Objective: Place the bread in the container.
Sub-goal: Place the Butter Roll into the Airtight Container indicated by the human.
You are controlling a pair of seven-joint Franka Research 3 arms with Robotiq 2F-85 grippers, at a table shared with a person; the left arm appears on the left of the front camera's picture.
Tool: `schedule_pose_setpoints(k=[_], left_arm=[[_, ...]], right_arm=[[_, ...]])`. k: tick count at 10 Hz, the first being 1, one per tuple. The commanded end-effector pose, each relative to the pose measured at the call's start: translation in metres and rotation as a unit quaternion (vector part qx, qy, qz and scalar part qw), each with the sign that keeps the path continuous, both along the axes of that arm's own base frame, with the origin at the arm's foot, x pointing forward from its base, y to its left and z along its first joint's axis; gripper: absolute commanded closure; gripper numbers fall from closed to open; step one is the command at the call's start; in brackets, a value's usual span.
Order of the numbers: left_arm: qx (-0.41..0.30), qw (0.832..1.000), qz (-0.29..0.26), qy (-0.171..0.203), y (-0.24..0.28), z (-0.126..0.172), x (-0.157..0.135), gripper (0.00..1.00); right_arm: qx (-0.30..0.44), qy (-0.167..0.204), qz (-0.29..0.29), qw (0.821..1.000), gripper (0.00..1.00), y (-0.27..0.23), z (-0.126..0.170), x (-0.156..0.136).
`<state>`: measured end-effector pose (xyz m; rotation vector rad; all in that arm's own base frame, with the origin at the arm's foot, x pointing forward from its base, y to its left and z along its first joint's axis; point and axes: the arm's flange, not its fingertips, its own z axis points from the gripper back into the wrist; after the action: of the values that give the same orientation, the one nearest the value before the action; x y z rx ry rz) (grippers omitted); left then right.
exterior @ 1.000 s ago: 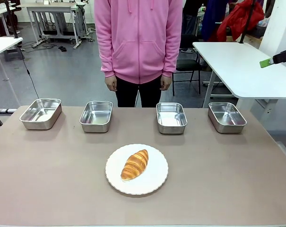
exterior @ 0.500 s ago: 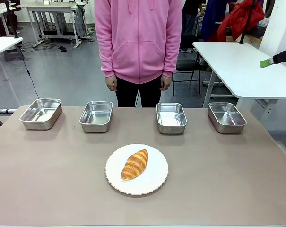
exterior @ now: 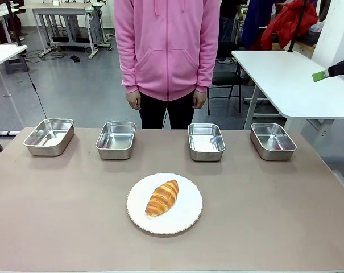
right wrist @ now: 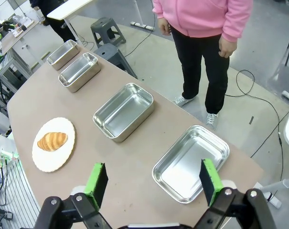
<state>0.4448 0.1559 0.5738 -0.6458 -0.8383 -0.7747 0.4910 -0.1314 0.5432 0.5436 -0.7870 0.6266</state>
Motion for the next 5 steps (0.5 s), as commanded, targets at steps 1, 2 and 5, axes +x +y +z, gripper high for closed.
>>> schedule_pose_setpoints(k=[1, 2, 5], left_arm=[[0.000, 1.000, -0.005, -0.004, 0.0003, 0.0011, -0.0014, 0.00], [0.000, 1.000, -0.005, -0.004, 0.0003, 0.0011, -0.0014, 0.00], [0.000, 1.000, -0.005, -0.004, 0.0003, 0.0011, -0.0014, 0.00]], right_arm=[[0.002, -0.002, 0.002, 1.000, 0.00, 0.0008, 0.0007, 0.0001], [0.002, -0.002, 0.002, 1.000, 0.00, 0.0008, 0.0007, 0.0001], [0.002, -0.002, 0.002, 1.000, 0.00, 0.0008, 0.0007, 0.0001]])
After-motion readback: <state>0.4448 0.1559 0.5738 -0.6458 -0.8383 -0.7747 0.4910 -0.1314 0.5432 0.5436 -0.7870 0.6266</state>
